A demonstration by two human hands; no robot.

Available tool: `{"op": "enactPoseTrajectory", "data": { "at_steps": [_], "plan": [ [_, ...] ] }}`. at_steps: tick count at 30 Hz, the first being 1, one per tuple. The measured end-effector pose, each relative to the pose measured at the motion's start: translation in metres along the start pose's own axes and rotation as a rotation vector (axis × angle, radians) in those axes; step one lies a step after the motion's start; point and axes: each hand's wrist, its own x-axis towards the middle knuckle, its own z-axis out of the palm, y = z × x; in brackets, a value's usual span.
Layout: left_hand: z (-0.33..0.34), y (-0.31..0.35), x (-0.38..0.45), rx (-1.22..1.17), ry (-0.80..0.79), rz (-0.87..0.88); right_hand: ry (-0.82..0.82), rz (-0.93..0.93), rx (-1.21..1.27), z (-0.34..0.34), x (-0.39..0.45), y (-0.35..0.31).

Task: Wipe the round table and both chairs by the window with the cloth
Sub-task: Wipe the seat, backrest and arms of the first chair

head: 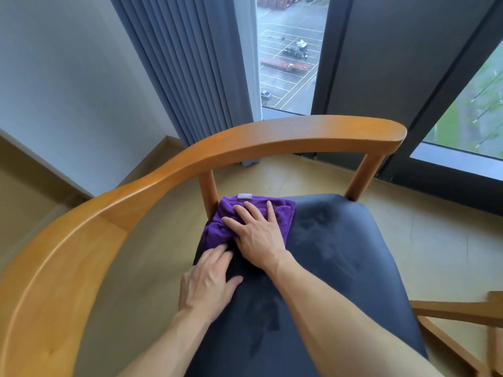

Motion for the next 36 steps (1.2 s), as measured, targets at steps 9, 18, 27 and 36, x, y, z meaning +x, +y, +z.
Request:
{"op": "enactPoseTrajectory", "data": {
  "at_steps": [9, 18, 27, 36],
  "plan": [
    [-0.011, 0.036, 0.056, 0.121, -0.074, -0.122, -0.038, 0.152, -0.065, -0.030, -0.037, 0.105],
    [-0.003, 0.044, 0.063, 0.074, -0.159, -0.111, 0.155, 0.372, 0.001, -0.043, -0.128, 0.184],
    [-0.004, 0.038, 0.061, 0.041, -0.129, -0.102, 0.130, 0.310, -0.057, -0.024, -0.098, 0.078],
    [0.001, 0.018, 0.055, 0.063, -0.066, -0.072, 0.029, 0.086, -0.126, -0.019, -0.089, 0.082]
  ]
}}
